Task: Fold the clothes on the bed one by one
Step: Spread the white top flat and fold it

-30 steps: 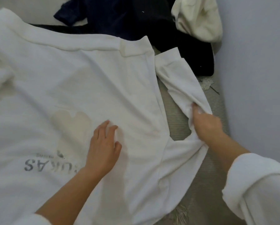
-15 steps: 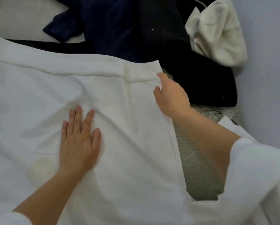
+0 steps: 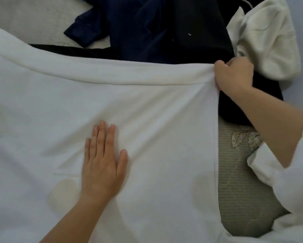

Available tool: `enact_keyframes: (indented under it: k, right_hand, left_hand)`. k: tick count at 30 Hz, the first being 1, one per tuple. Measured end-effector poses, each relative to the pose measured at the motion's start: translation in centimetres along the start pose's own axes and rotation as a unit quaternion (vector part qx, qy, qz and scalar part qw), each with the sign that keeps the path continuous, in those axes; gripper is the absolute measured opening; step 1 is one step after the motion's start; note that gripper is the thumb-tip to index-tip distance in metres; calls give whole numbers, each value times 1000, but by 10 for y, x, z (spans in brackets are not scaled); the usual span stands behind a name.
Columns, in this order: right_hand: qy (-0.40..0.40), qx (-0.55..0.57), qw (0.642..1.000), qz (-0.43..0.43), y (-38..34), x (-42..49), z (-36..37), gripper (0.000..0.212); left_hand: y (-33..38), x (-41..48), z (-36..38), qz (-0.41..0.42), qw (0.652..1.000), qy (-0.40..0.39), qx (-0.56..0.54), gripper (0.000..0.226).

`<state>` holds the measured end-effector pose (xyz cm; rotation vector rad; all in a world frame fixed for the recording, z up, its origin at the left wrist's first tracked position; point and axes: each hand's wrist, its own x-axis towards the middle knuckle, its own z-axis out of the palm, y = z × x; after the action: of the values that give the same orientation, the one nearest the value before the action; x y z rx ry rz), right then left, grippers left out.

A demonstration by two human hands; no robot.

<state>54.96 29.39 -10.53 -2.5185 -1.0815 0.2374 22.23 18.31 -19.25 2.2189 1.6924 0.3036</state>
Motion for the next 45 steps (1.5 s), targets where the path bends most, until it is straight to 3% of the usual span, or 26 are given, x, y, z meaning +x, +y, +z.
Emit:
enact_keyframes:
  k: [4,8,11,14,15,17,19,22,25,27,30,32,33,36,38,40,42,43,45]
  right_hand:
    - [-90,-81,993,-16,14,-7,20,17]
    - [-63,-129,989,-46,19,-9,27,22]
    - [-66,3,998,-6,21,-5,22,28]
    - [-117,148,980,62,18,-23,15,51]
    - [-133,125,983,35,19,-42,14,59]
    - [-155,38,982,-100,28,-100,19,66]
    - [-199,-26,953,-228,49,-171,25,67]
    - [-267,-155,904,-295,102,-247,18,64]
    - [-234,-220,923,-213,153,-263,-10,58]
    - [-212,-220,943,-134,176,-258,-36,56]
    - [-62,-135,988,-37,202,-252,-83,41]
    - [50,-119,991,26,223,-251,-112,35]
    - [69,-113,989,69,235,-253,-123,35]
    - [-13,-94,976,197,267,-270,-135,34]
    - [-69,-116,963,235,282,-286,-128,34]
    - [-50,-63,956,280,290,-295,-117,46]
    - [6,76,927,368,290,-294,-110,54]
    - [33,178,889,420,286,-291,-111,50]
    - [18,409,772,486,273,-285,-120,36]
  left_hand:
    - [-2,0,1,5,1000,-13,10,67]
    - [-3,1,2,3,1000,-23,12,67]
    - [-3,0,2,9,999,-30,22,67]
    - [-4,1,3,7,998,-41,39,68]
    - [-3,1,3,5,998,-44,47,69]
    - [-3,1,4,3,997,-46,65,70]
    - [-1,1,5,8,995,-51,84,71]
    - [3,3,3,-3,992,-79,100,66]
    - [11,-22,2,-13,991,-107,84,68]
    - [30,-66,5,44,991,-109,62,63]
    - [76,-154,20,121,983,-139,0,61]
    - [108,-203,32,183,969,-167,-29,57]
    - [122,-221,37,206,962,-175,-31,55]
    - [145,-245,45,178,967,-181,-29,56]
    - [145,-246,48,167,968,-185,-19,59]
    - [142,-245,51,181,966,-185,-11,60]
    - [141,-245,52,186,964,-191,-3,61]
    - [142,-246,52,185,963,-198,0,61]
    - [141,-246,53,179,960,-216,11,64]
